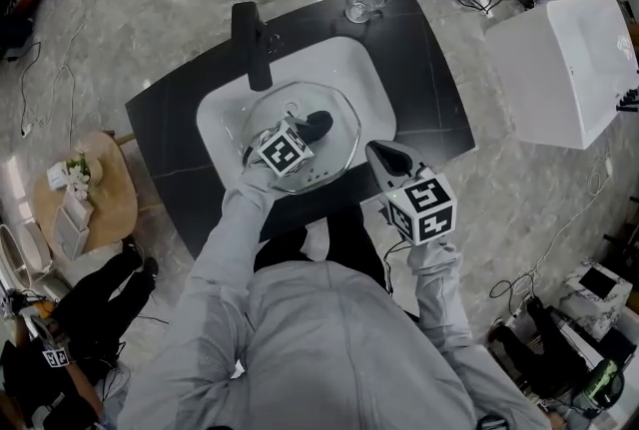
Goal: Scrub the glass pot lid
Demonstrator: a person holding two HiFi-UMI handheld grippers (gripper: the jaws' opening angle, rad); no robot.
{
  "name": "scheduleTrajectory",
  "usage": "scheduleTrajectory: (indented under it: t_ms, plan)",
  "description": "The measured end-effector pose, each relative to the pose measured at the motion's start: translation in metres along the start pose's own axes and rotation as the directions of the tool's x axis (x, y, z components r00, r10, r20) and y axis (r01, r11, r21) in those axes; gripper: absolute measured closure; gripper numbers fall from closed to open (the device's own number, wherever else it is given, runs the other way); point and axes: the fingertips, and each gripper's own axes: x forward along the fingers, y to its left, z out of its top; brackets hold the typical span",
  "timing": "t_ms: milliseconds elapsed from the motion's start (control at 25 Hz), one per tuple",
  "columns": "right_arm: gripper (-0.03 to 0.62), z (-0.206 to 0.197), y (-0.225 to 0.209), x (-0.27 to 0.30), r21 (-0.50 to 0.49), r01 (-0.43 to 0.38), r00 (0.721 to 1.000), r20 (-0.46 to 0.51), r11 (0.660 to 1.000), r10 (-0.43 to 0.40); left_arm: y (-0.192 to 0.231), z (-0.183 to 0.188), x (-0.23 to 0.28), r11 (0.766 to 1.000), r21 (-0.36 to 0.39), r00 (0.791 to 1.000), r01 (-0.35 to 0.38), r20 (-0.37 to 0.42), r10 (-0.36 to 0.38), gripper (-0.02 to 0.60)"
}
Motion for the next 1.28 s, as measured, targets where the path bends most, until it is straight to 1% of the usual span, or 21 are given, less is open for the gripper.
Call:
scheduleTrajectory:
  t_ms: [80,200,360,440,520,640,840,920,1000,1280]
  plan:
    - [0.565,0.001,-0.004,0.007,-0.001,-0.012,1.000,-0.011,1.000,0.012,0.009,-0.002,0.003,1.000,-0.021,1.000,-0.013,-0.005,0.012,0.456]
    - [0.565,0.005,-0.010,0.018,-0.005,-0.033,0.999,-0.024,0.999,0.033,0.031,-0.005,0.007,0.996,-0.072,0.999,-0.047,-0.003,0.047,0.457]
    - [0.565,0.007,-0.017,0.030,-0.005,-0.062,0.997,-0.048,0.998,0.062,0.057,-0.011,0.008,0.983,-0.149,0.994,-0.107,-0.014,0.106,0.457]
    - [0.565,0.009,-0.019,0.037,-0.012,-0.077,0.995,-0.059,0.997,0.076,0.071,-0.013,0.006,0.971,-0.185,0.989,-0.150,-0.023,0.149,0.457]
    - [0.565,0.012,-0.021,0.042,-0.018,-0.091,0.994,-0.068,0.996,0.089,0.087,-0.018,0.005,0.954,-0.234,0.982,-0.190,-0.025,0.190,0.456]
    - [0.565,0.014,-0.024,0.048,-0.020,-0.106,0.991,-0.082,0.994,0.104,0.107,-0.025,0.004,0.927,-0.299,0.973,-0.224,-0.015,0.230,0.456]
    - [0.565,0.018,-0.027,0.053,-0.027,-0.132,0.987,-0.098,0.991,0.129,0.121,-0.029,-0.011,0.907,-0.320,0.961,-0.273,-0.048,0.273,0.456]
    - [0.565,0.022,-0.030,0.055,-0.034,-0.135,0.986,-0.099,0.990,0.131,0.123,-0.032,-0.010,0.902,-0.335,0.961,-0.271,-0.045,0.272,0.453]
    - [0.565,0.025,-0.030,0.055,-0.033,-0.137,0.987,-0.093,0.990,0.133,0.119,-0.034,-0.009,0.902,-0.353,0.967,-0.249,-0.035,0.253,0.453]
    - [0.565,0.026,-0.011,0.045,-0.036,-0.128,0.990,-0.060,0.991,0.126,0.092,-0.043,-0.018,0.926,-0.342,0.986,-0.157,-0.006,0.165,0.453]
